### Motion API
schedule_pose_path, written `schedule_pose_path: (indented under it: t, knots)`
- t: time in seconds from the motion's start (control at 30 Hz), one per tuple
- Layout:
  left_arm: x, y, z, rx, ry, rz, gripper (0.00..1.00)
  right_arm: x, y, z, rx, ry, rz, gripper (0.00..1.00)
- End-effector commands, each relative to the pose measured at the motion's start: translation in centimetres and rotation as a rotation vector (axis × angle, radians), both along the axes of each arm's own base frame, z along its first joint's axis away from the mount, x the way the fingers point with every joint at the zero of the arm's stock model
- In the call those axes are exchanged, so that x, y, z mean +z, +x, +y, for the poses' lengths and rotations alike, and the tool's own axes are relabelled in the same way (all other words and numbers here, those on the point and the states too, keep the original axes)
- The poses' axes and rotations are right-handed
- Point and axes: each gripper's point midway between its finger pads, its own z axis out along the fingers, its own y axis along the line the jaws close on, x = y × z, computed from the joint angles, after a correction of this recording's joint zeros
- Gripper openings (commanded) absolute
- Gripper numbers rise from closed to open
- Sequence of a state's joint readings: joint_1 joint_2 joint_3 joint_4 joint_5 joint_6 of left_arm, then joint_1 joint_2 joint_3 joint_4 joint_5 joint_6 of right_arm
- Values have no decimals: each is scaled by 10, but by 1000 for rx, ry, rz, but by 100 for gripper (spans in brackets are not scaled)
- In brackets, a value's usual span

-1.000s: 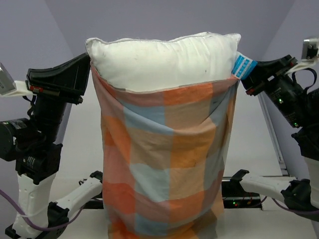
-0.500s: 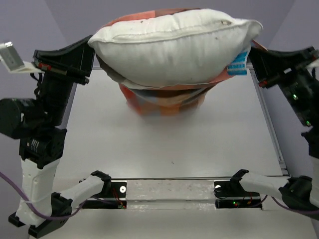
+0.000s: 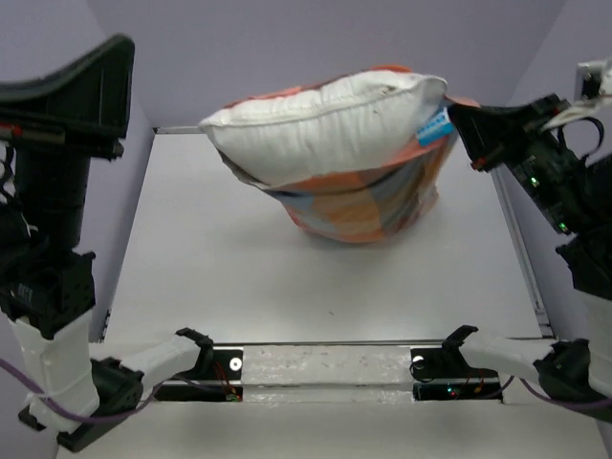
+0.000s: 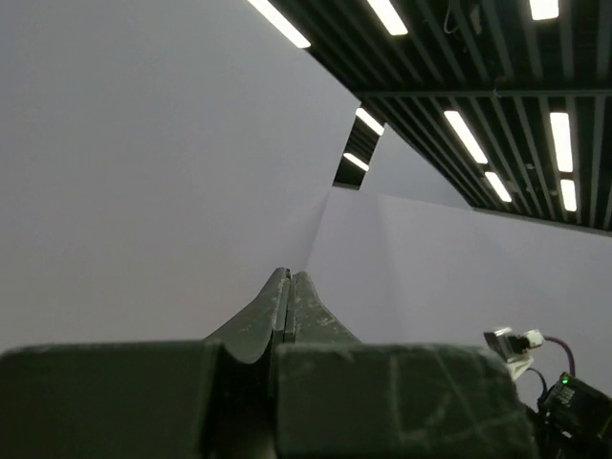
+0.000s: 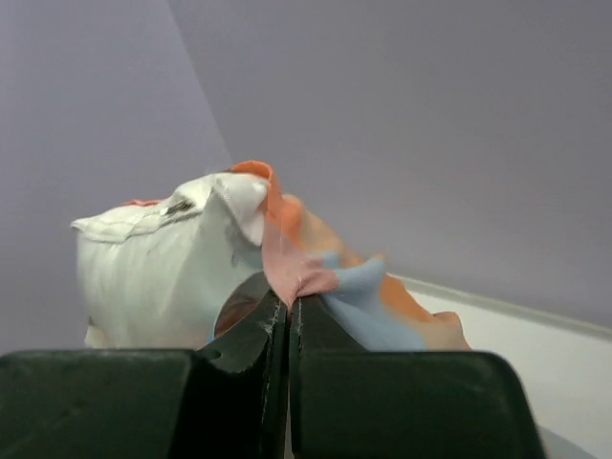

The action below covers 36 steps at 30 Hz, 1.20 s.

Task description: Put the pillow into the pillowcase

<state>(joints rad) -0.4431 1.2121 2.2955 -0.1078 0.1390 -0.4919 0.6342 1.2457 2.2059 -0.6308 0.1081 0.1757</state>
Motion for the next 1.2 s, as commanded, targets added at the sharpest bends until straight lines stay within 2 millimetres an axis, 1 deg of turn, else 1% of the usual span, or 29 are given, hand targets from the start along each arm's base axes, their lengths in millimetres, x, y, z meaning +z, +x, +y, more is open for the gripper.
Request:
schedule_pose_path:
  t: [0.0,0.03,0.07,0.1,0.13,0.17,0.2,0.23,0.27,0.3,0.33,0.37,0.4,0.43,0.47,0.5,0.53,0.6,0.63,0.7,0.77,0.8,0.83,0.87,0.9,0.93,1.0,1.1,1.17]
  knots:
    - [-80,32,9,86,-55,93,0,-29,32,-14,-149,68,-15,0]
    - [-91,45,16,154,-56,134,0,-71,62,-5,-205,-33,99,0]
    - [-96,61,10,168,-24,176,0,-73,68,-1,-208,-46,111,0]
    - [-63,34,21,167,-39,113,0,-33,44,-9,-166,20,13,0]
    - [-42,16,25,152,-50,52,0,4,16,-21,-130,82,-84,0]
    - [-33,10,13,95,-10,30,0,39,-19,-27,-50,131,-176,0]
    - [-19,-9,17,70,-17,-17,0,55,-38,-35,-26,138,-194,0]
    - [-14,-28,13,19,11,-51,0,103,-93,-65,14,218,-330,0]
    - [-20,-28,6,-8,31,-43,0,107,-96,-69,0,219,-332,0]
    - [-34,-23,-1,-33,55,-19,0,103,-89,-69,-23,209,-310,0]
    - [-48,-33,-2,-69,71,-8,0,94,-73,-67,-63,177,-282,0]
    - [-94,3,-26,-99,141,97,0,80,-52,-59,-101,141,-238,0]
    - [-114,-4,-25,-116,142,118,0,53,-15,-53,-184,97,-145,0]
    - [-175,30,-43,-137,188,252,0,38,8,-45,-226,55,-101,0]
    - [-185,17,-38,-150,178,229,0,31,18,-41,-238,40,-80,0]
    - [-206,23,-42,-158,188,265,0,31,21,-38,-235,37,-82,0]
    - [-245,37,-49,-161,214,338,0,31,30,-33,-243,32,-75,0]
    - [-270,36,-49,-167,225,371,0,39,35,-38,-285,35,-92,0]
    - [-275,23,-44,-172,219,353,0,51,31,-47,-316,38,-123,0]
    - [-311,26,-48,-197,228,411,0,46,48,-45,-366,7,-108,0]
    - [-346,19,-56,-265,249,456,10,40,59,-44,-403,-19,-96,0]
    - [-357,14,-59,-298,254,466,21,37,64,-44,-418,-21,-90,0]
    - [-388,18,-66,-336,271,523,27,27,72,-39,-421,-40,-68,0]
    - [-391,10,-73,-408,258,515,39,23,75,-38,-424,-41,-63,0]
    - [-400,8,-76,-435,255,523,43,21,77,-37,-425,-41,-61,0]
    - [-414,8,-79,-453,259,537,46,19,80,-34,-423,-39,-59,0]
    - [-420,5,-84,-481,266,538,50,17,85,-33,-432,-43,-54,0]
    - [-405,-8,-98,-552,279,484,53,8,98,-26,-442,-60,-33,0]
    - [-381,-11,-103,-541,270,429,58,1,106,-19,-436,-66,-16,0]
